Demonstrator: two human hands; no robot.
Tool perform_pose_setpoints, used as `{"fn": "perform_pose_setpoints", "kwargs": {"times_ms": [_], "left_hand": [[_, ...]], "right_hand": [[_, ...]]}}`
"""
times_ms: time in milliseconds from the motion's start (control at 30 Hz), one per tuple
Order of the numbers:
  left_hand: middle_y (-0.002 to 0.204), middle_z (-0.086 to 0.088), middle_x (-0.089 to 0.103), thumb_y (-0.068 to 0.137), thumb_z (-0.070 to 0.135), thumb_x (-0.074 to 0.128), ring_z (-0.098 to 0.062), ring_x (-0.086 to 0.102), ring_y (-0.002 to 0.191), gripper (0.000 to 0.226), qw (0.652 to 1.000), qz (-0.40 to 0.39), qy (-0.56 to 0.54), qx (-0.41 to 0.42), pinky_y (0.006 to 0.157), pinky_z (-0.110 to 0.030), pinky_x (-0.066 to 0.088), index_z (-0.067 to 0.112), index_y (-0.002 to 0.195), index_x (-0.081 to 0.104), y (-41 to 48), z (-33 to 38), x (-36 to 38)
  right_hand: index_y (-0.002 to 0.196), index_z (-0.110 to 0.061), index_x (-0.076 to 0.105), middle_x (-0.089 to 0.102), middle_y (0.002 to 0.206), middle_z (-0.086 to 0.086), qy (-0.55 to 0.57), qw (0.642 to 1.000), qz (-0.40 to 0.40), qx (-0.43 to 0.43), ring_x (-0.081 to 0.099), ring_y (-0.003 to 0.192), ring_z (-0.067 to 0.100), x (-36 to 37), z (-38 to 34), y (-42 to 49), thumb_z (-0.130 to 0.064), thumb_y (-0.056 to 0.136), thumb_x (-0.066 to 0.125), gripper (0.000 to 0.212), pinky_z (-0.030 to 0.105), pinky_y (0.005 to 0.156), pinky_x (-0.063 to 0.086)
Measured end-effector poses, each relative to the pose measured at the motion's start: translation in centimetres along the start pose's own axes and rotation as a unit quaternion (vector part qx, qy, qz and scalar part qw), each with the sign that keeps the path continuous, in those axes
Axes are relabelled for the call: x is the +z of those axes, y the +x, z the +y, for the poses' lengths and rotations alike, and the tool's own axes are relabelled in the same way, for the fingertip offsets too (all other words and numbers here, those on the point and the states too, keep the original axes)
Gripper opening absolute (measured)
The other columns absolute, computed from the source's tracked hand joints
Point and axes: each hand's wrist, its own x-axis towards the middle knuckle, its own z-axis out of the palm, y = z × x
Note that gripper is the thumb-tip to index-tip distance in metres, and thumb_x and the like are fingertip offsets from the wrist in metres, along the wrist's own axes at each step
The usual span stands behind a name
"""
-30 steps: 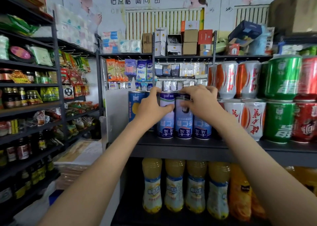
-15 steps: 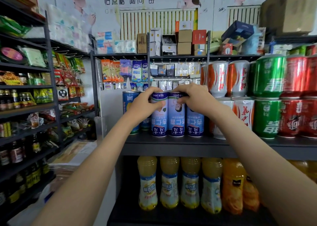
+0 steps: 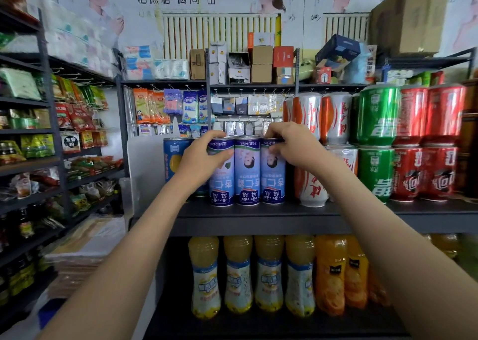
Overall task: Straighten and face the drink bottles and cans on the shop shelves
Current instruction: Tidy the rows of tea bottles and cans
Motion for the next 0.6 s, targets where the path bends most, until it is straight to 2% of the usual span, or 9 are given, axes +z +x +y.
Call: {"fn": "perform_pose_setpoints", "kwargs": {"times_ms": [33,100,167,233,267,367,467,533,600], "left_hand": [[0.117,0.000,0.060,0.089,0.023,0.065,-0.012,0.061,0.084,0.041,1.000,0.007,0.011,0.004,0.068,-0.018,0.046,0.023,0.129,0.052,-0.1,0.1,0.1],[0.131,-0.006,0.051,0.089,0.026,0.065,-0.022,0.055,0.110,0.045,0.998,0.025,0.048,0.009,0.084,-0.026,0.044,0.023,0.132,0.049,-0.2,0.2,0.6],[0.147,-0.011,0.030,0.088,0.033,0.065,-0.028,0.033,0.134,0.056,0.995,0.040,0.093,0.007,0.104,-0.036,0.033,0.026,0.139,0.043,-0.5,0.7,1.2],[0.155,-0.009,0.012,0.087,0.038,0.065,-0.028,0.010,0.143,0.062,0.984,0.069,0.155,0.046,0.113,-0.045,0.021,0.029,0.142,0.038,-1.1,1.6,1.8],[0.156,-0.008,0.010,0.087,0.038,0.065,-0.027,0.006,0.143,0.061,0.975,0.086,0.185,0.086,0.115,-0.048,0.017,0.029,0.142,0.039,-1.2,2.1,2.2],[0.154,-0.002,0.025,0.089,0.040,0.062,-0.023,0.007,0.143,0.053,0.946,0.090,0.239,0.198,0.116,-0.056,0.004,0.029,0.138,0.046,-1.8,3.8,4.0],[0.147,0.007,0.039,0.091,0.041,0.057,-0.019,0.013,0.143,0.050,0.942,0.054,0.248,0.219,0.112,-0.053,-0.012,0.031,0.139,0.046,-2.5,5.4,6.8],[0.146,0.010,0.042,0.092,0.045,0.053,-0.018,0.017,0.141,0.050,0.940,0.046,0.269,0.204,0.112,-0.054,-0.010,0.032,0.140,0.044,-2.8,5.9,8.6],[0.143,0.007,0.044,0.091,0.049,0.052,-0.019,0.023,0.136,0.054,0.940,0.045,0.288,0.179,0.114,-0.054,0.001,0.031,0.141,0.041,-2.9,6.3,10.3]], "right_hand": [[0.096,-0.010,0.056,0.058,0.094,0.003,0.003,1.000,-0.007,0.000,0.053,0.091,0.019,-0.2,0.0,0.0,-0.003,0.088,0.061,0.012,0.028,0.073,0.039],[0.101,-0.008,0.058,0.062,0.101,0.006,0.009,1.000,-0.019,-0.003,0.055,0.095,0.022,-0.6,0.1,-0.1,0.000,0.088,0.058,0.015,0.032,0.077,0.045],[0.106,-0.009,0.060,0.064,0.108,0.008,0.017,0.999,-0.033,-0.005,0.057,0.102,0.023,-0.8,0.2,-0.2,0.000,0.088,0.057,0.021,0.033,0.083,0.047],[0.112,-0.013,0.060,0.063,0.117,0.006,0.027,0.999,-0.025,-0.010,0.056,0.110,0.022,-1.2,0.5,-0.5,-0.003,0.089,0.057,0.025,0.029,0.087,0.045],[0.117,-0.015,0.059,0.061,0.122,0.005,0.028,1.000,-0.007,-0.013,0.054,0.114,0.021,-1.5,0.8,-0.8,-0.004,0.090,0.057,0.028,0.027,0.089,0.042],[0.127,-0.016,0.055,0.057,0.129,0.002,0.005,0.998,0.057,-0.004,0.049,0.120,0.019,-2.9,2.5,-2.5,-0.007,0.093,0.053,0.035,0.029,0.096,0.038],[0.126,-0.018,0.055,0.058,0.128,0.001,-0.049,0.995,0.077,0.034,0.043,0.123,0.022,-4.0,5.2,-4.8,-0.009,0.093,0.051,0.034,0.042,0.106,0.031],[0.126,-0.021,0.055,0.058,0.127,-0.002,-0.094,0.991,0.068,0.059,0.039,0.124,0.022,-4.4,7.0,-6.2,-0.017,0.095,0.052,0.032,0.043,0.106,0.023],[0.129,-0.024,0.053,0.057,0.127,-0.004,-0.120,0.988,0.062,0.075,0.035,0.126,0.020,-4.7,8.7,-7.2,-0.026,0.096,0.052,0.033,0.039,0.105,0.017]]}}
